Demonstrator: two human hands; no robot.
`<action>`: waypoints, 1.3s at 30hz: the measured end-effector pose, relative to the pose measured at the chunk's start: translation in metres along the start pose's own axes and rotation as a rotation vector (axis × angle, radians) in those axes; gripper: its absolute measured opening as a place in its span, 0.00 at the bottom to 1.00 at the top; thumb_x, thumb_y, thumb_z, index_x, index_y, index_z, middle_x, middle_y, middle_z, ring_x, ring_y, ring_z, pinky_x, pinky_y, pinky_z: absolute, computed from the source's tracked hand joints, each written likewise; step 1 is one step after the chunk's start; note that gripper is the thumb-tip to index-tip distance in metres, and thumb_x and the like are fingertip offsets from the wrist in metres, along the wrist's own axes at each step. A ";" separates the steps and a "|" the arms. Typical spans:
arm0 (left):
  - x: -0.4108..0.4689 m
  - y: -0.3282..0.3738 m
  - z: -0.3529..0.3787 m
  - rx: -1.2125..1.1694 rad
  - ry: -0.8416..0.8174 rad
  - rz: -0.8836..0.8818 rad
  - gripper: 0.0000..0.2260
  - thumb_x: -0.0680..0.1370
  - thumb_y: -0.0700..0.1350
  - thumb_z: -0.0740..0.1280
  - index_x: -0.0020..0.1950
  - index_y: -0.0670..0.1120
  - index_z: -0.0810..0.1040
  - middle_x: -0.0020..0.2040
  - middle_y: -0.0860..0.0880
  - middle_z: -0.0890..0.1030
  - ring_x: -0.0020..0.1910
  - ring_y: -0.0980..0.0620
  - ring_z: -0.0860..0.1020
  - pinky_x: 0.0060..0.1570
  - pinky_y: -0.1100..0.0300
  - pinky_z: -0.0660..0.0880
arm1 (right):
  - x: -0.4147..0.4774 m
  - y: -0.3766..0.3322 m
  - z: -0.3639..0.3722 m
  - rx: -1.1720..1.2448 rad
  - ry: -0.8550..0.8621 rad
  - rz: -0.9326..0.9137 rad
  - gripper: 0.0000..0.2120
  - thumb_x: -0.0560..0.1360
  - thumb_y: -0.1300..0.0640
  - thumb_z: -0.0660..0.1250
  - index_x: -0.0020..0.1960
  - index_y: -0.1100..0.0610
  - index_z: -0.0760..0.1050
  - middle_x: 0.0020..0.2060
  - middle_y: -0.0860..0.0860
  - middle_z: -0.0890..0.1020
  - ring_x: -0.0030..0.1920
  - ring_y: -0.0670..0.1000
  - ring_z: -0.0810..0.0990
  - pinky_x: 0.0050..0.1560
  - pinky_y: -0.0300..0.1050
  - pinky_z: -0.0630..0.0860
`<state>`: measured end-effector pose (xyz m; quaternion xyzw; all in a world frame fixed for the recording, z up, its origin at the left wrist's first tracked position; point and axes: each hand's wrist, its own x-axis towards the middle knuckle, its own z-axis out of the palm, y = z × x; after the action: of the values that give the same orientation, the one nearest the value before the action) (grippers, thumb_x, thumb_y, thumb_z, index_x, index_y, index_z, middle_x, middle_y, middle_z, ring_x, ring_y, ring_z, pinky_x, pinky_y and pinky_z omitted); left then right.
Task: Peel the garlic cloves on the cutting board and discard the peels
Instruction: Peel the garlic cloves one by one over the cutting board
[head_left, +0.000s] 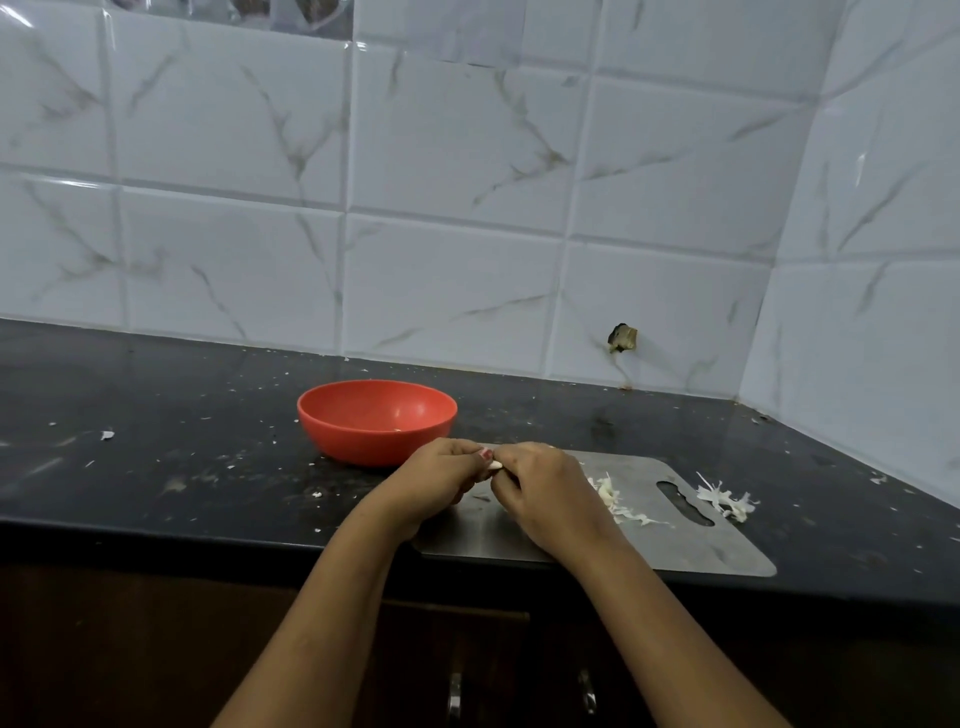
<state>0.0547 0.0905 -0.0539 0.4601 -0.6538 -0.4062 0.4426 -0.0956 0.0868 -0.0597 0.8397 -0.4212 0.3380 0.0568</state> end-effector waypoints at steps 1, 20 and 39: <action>-0.001 0.001 0.000 -0.022 -0.009 0.000 0.14 0.82 0.42 0.58 0.53 0.33 0.78 0.25 0.54 0.65 0.24 0.58 0.60 0.25 0.67 0.57 | 0.000 0.000 0.000 0.013 0.001 0.009 0.12 0.76 0.61 0.60 0.53 0.55 0.81 0.43 0.52 0.82 0.44 0.50 0.77 0.46 0.44 0.72; -0.001 0.001 0.001 -0.089 0.172 0.032 0.08 0.78 0.44 0.67 0.42 0.42 0.78 0.35 0.50 0.80 0.26 0.57 0.71 0.25 0.70 0.66 | 0.001 0.007 -0.003 0.300 0.115 0.238 0.08 0.75 0.57 0.65 0.38 0.52 0.79 0.27 0.44 0.76 0.29 0.43 0.73 0.32 0.37 0.68; 0.003 0.000 0.000 -0.145 0.198 0.019 0.12 0.81 0.46 0.62 0.41 0.42 0.77 0.30 0.51 0.75 0.23 0.58 0.69 0.24 0.72 0.64 | 0.001 0.001 -0.007 -0.065 0.010 0.378 0.05 0.73 0.48 0.66 0.42 0.48 0.78 0.34 0.45 0.81 0.38 0.45 0.78 0.44 0.41 0.74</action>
<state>0.0544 0.0875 -0.0536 0.4585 -0.5801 -0.4009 0.5409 -0.0996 0.0875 -0.0541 0.7416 -0.5819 0.3332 0.0216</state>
